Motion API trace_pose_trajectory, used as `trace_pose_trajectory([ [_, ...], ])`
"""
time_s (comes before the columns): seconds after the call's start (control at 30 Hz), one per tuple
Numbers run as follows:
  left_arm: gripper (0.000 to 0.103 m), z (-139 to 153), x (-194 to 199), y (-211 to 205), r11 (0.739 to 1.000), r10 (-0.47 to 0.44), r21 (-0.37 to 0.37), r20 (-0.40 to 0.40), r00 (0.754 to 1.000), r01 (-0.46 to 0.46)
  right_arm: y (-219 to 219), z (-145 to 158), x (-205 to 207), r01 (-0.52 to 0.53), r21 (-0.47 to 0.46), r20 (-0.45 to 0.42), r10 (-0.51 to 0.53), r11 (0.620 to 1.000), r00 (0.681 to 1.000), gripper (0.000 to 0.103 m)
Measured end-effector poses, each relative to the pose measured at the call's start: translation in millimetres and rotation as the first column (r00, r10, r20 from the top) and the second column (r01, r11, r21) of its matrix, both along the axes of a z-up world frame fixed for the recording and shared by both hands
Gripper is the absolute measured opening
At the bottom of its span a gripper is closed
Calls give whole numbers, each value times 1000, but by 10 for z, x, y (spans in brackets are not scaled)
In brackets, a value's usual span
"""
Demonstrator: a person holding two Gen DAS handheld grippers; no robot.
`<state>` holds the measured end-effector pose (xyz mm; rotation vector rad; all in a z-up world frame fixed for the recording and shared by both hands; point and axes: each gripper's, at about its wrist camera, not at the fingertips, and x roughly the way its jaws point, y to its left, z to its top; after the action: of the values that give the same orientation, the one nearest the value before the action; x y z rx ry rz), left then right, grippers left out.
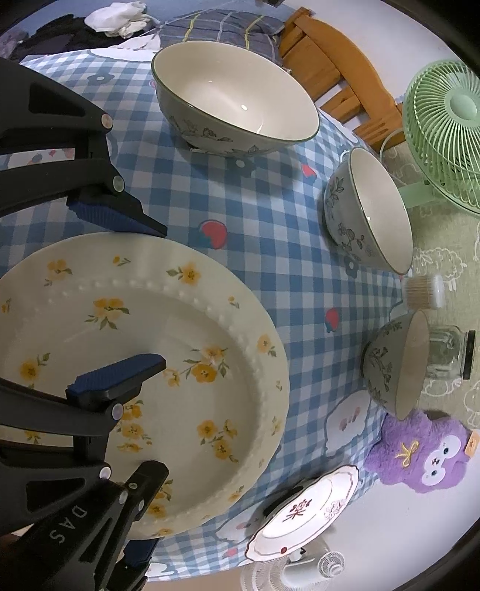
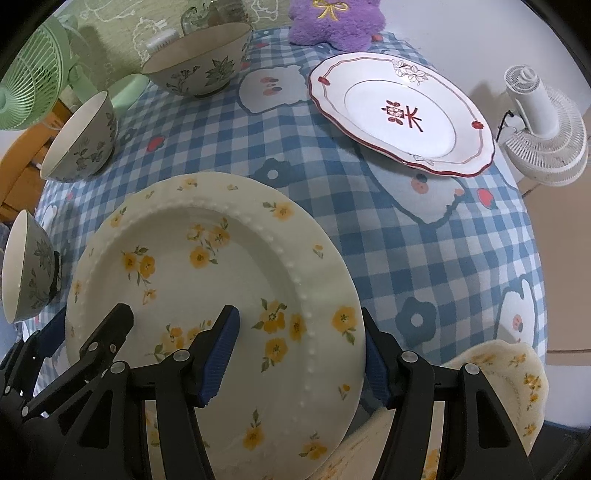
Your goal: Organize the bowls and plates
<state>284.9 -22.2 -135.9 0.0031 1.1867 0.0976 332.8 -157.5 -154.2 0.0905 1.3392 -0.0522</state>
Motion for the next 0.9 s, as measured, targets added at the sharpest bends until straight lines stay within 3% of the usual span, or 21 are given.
trace_pose_trajectory([
  [0.9,63,468,-381,-149,994,-107,-20,84,991,109,-99,579,-500,87,-36,94,-83,996,992,66],
])
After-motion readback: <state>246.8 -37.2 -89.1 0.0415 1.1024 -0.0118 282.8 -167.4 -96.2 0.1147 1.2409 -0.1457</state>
